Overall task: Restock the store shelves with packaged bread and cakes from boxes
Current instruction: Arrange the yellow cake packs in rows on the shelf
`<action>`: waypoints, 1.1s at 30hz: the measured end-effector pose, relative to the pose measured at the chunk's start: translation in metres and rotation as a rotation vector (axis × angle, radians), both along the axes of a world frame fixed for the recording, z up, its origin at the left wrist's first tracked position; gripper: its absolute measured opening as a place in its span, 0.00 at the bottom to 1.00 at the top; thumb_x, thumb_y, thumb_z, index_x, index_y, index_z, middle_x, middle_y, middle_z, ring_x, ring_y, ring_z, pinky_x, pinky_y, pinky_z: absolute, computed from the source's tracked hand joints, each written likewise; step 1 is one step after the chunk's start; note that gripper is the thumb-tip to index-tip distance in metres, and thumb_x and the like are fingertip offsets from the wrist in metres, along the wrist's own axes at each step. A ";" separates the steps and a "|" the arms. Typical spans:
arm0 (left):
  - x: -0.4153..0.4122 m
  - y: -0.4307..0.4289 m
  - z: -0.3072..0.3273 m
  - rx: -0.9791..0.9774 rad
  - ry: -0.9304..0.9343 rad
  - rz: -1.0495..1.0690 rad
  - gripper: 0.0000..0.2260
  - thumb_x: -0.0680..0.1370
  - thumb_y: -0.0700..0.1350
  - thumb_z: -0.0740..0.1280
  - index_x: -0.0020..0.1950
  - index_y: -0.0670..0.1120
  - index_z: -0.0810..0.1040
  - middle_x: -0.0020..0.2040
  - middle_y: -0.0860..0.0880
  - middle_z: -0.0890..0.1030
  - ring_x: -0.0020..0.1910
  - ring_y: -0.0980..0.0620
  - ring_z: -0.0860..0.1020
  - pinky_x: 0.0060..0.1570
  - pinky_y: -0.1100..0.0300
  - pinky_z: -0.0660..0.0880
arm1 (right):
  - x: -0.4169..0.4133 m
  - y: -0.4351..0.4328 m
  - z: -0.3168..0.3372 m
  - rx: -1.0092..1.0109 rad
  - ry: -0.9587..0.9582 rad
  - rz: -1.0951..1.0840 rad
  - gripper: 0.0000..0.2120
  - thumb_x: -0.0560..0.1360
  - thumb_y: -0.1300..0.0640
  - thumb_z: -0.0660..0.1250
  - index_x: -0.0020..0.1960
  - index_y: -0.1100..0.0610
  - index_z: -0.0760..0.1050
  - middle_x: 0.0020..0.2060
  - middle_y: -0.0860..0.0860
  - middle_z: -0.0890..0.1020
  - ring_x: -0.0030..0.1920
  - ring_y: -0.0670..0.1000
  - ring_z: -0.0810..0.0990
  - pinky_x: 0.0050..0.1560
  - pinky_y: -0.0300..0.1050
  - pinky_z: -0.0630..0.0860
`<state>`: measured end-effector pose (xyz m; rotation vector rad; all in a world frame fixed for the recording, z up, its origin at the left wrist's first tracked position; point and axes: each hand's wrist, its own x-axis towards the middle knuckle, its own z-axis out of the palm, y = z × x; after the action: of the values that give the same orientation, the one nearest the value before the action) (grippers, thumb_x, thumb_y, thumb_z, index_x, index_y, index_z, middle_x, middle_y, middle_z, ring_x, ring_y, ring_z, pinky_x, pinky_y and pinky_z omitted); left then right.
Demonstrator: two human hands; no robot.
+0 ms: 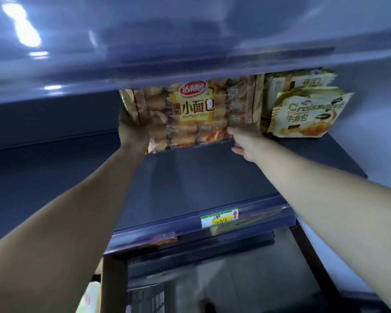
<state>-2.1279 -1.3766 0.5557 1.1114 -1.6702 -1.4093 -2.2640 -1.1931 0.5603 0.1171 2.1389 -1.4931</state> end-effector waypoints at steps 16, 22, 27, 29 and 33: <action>0.015 0.020 -0.027 0.118 -0.080 -0.146 0.35 0.70 0.46 0.75 0.73 0.48 0.62 0.66 0.48 0.73 0.61 0.51 0.74 0.53 0.65 0.67 | 0.021 0.003 -0.010 -0.017 0.044 0.208 0.28 0.71 0.48 0.73 0.66 0.53 0.67 0.63 0.49 0.73 0.63 0.52 0.71 0.65 0.51 0.70; 0.036 0.027 -0.015 0.071 -0.154 -0.178 0.35 0.67 0.53 0.76 0.69 0.47 0.65 0.66 0.46 0.72 0.62 0.49 0.73 0.59 0.59 0.70 | 0.040 0.016 0.000 0.085 0.185 0.275 0.30 0.72 0.48 0.71 0.69 0.54 0.64 0.63 0.49 0.72 0.64 0.52 0.71 0.56 0.42 0.65; 0.082 0.050 0.015 -0.011 -0.085 -0.350 0.26 0.67 0.51 0.75 0.62 0.44 0.75 0.56 0.50 0.81 0.53 0.55 0.78 0.53 0.59 0.73 | 0.090 0.026 0.027 0.158 0.359 0.386 0.32 0.72 0.47 0.71 0.71 0.53 0.63 0.68 0.49 0.70 0.67 0.51 0.70 0.59 0.40 0.66; 0.116 0.060 0.024 -0.009 -0.110 -0.346 0.27 0.72 0.48 0.73 0.68 0.43 0.70 0.61 0.51 0.76 0.58 0.55 0.74 0.55 0.63 0.68 | 0.120 0.027 0.034 0.170 0.394 0.418 0.37 0.71 0.45 0.71 0.75 0.54 0.60 0.72 0.51 0.67 0.71 0.53 0.66 0.66 0.45 0.66; 0.207 0.074 0.032 0.008 -0.185 -0.310 0.34 0.73 0.50 0.72 0.74 0.43 0.61 0.72 0.48 0.67 0.70 0.52 0.66 0.62 0.64 0.64 | 0.207 0.019 0.041 0.144 0.415 0.530 0.37 0.73 0.48 0.71 0.76 0.56 0.57 0.72 0.55 0.65 0.71 0.54 0.65 0.67 0.45 0.64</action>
<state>-1.9208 -1.3026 0.5876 1.0466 -2.0406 -1.5401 -2.0569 -1.1739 0.6009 -0.7119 2.3365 -1.1141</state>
